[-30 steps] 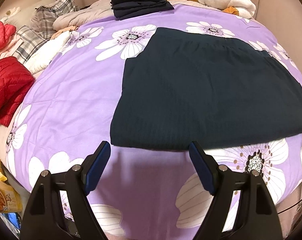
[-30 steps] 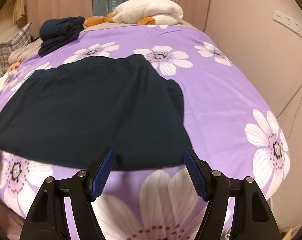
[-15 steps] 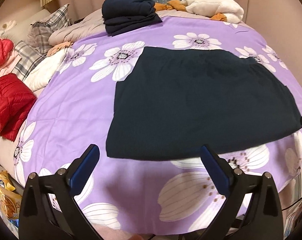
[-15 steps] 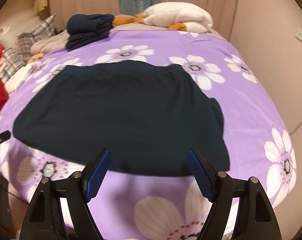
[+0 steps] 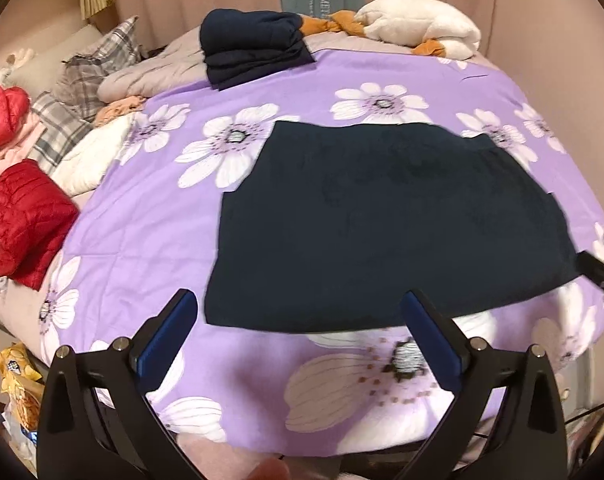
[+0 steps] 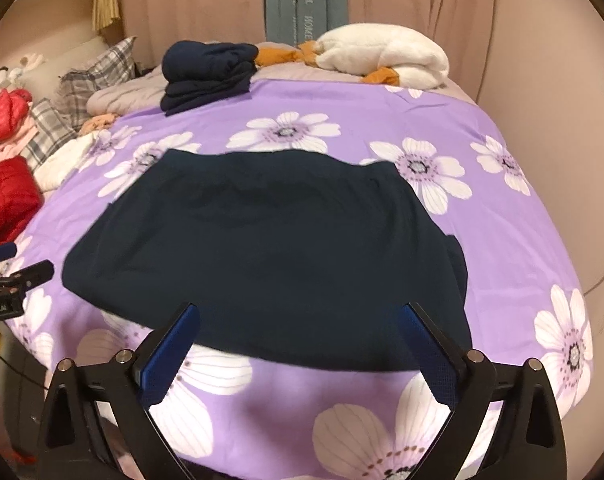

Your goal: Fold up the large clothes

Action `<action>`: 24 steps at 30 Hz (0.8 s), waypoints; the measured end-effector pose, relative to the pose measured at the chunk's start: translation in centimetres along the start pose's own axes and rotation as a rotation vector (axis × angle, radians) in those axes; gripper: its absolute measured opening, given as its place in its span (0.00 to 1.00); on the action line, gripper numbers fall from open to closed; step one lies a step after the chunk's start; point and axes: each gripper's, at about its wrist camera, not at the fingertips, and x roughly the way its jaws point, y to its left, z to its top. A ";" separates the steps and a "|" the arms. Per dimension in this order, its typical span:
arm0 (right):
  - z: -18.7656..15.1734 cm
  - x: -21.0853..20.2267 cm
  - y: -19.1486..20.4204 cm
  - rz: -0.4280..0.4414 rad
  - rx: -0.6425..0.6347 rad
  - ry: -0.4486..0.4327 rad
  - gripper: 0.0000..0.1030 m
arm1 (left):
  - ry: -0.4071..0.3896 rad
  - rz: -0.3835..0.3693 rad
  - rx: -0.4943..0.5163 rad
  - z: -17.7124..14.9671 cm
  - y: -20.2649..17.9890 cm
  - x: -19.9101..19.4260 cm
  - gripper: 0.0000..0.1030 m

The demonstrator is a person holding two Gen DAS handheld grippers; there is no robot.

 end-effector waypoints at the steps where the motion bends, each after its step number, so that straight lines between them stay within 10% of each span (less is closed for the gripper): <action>1: 0.2 -0.2 0.1 0.001 0.002 0.000 0.96 | -0.001 -0.024 -0.005 0.2 -0.1 -0.4 0.99; 24: 6.2 -11.8 0.4 0.057 0.124 -0.131 0.99 | -0.168 -0.032 0.042 6.0 -4.4 -13.6 1.00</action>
